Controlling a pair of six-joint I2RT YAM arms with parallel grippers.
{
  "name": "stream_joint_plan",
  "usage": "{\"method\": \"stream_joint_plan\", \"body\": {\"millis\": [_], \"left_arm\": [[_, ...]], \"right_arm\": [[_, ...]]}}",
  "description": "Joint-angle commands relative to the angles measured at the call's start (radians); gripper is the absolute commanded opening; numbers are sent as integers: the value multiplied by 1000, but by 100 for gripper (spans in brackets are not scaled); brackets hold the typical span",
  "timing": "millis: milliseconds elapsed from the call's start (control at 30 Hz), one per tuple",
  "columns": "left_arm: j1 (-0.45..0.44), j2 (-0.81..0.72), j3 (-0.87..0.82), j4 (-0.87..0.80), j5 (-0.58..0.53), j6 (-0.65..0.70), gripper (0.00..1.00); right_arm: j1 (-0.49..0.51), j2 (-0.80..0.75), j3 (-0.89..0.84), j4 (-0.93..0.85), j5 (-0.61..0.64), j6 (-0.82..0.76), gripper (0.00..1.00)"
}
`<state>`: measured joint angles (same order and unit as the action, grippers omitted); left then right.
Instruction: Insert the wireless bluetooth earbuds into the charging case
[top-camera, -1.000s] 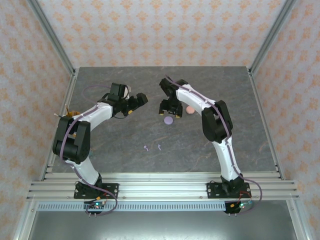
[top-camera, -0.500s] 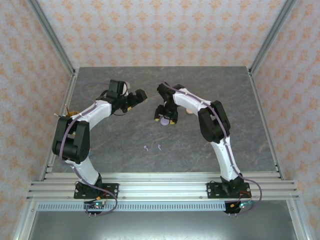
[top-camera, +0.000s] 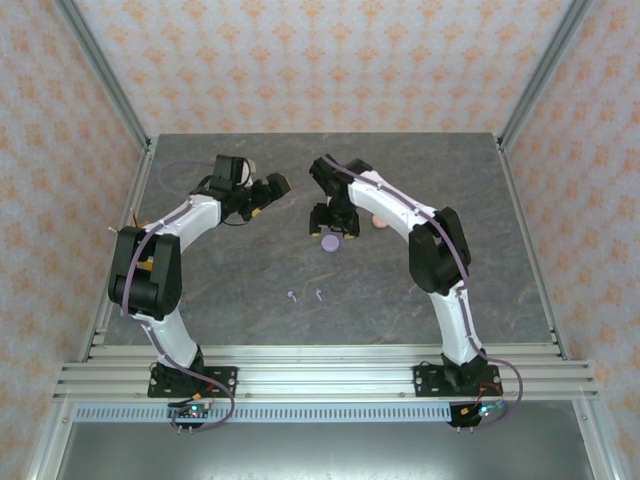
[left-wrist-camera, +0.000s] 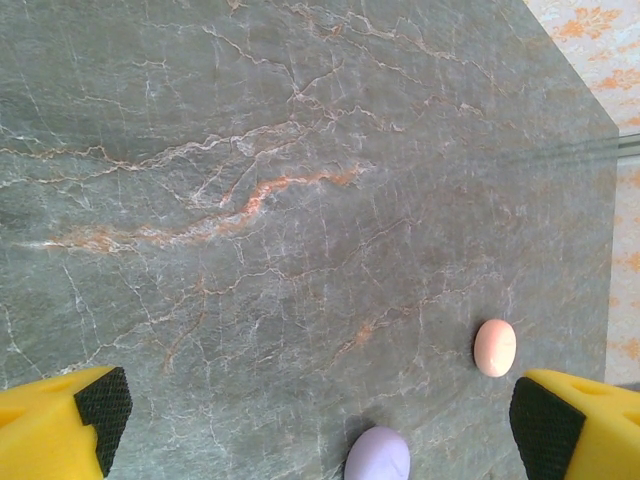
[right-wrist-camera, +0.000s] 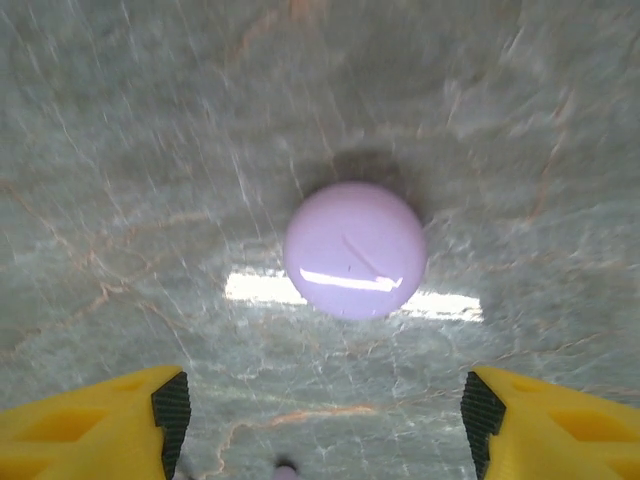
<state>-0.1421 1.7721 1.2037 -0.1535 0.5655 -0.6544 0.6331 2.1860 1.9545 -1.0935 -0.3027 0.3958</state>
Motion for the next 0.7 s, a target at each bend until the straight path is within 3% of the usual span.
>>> {"method": "stream_joint_plan", "body": {"millis": [0, 133, 367, 667], "left_arm": [[13, 8, 36, -25, 10, 14, 100], [16, 10, 36, -24, 11, 16, 100], [16, 22, 40, -23, 19, 16, 100], [17, 39, 44, 8, 34, -8, 100]], "right_arm": [[-3, 95, 116, -137, 106, 38, 74], [-3, 102, 107, -94, 85, 248, 74], [-14, -17, -110, 121, -17, 652, 76], [-18, 41, -35, 100, -32, 774, 77]]}}
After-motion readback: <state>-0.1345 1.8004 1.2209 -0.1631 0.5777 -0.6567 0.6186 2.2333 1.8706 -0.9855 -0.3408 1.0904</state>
